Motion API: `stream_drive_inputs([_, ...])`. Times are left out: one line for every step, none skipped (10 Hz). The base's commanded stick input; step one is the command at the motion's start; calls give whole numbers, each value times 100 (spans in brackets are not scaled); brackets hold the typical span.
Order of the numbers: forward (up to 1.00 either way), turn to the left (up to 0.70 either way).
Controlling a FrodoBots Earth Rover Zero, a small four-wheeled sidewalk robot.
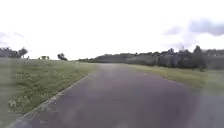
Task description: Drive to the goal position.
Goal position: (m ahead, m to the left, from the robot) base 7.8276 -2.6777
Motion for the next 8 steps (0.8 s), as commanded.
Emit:
stream_drive_inputs([70, 0])
stream_drive_inputs([70, 0])
stream_drive_inputs([70, 0])
stream_drive_inputs([70, 0])
stream_drive_inputs([70, 0])
stream_drive_inputs([70, 0])
stream_drive_inputs([70, 21])
stream_drive_inputs([70, 35])
